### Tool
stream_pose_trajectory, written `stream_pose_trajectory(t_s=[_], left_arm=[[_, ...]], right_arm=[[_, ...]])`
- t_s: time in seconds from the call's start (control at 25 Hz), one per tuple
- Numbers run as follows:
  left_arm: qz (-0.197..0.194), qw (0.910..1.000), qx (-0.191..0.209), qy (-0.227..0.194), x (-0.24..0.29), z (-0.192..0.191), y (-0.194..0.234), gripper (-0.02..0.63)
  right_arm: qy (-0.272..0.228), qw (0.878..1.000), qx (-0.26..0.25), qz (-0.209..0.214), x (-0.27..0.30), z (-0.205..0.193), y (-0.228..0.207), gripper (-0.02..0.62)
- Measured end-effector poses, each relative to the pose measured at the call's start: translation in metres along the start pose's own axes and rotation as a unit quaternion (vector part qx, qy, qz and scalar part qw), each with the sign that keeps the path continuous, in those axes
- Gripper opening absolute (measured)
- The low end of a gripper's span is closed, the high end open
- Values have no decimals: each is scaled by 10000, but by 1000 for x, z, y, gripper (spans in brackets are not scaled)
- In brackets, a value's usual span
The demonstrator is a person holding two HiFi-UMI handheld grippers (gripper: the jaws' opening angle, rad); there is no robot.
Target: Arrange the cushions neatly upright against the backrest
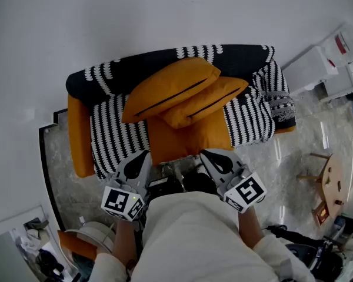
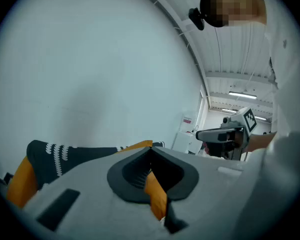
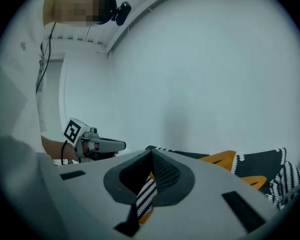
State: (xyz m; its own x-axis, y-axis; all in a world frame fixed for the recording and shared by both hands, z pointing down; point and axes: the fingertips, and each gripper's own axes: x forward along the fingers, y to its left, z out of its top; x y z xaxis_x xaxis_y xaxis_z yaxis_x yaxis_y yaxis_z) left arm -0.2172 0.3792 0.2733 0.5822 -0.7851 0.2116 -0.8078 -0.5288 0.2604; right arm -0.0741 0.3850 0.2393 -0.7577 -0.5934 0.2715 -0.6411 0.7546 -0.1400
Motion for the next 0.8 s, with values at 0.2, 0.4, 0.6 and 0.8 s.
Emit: stream_pose_trajectory(t_s=[0.2,0.4,0.6,0.8], left_arm=[[-43,10000,12,19,8,2,-12,11],[-99,9999,126,64,17,2,-22,11],[-60,9998,172,113,24,1,-30,11],[-128,9995,283,81,40,9,-52,11]], right_arm=[[-41,10000,41,-75,-11,1,-8,8],[-97,9997,140,-164,-19,-3,-18,8],[-394,9969,579,-368,-32,0,-39,8],[-411,9968,582,-357,-50,-1,-55,8]])
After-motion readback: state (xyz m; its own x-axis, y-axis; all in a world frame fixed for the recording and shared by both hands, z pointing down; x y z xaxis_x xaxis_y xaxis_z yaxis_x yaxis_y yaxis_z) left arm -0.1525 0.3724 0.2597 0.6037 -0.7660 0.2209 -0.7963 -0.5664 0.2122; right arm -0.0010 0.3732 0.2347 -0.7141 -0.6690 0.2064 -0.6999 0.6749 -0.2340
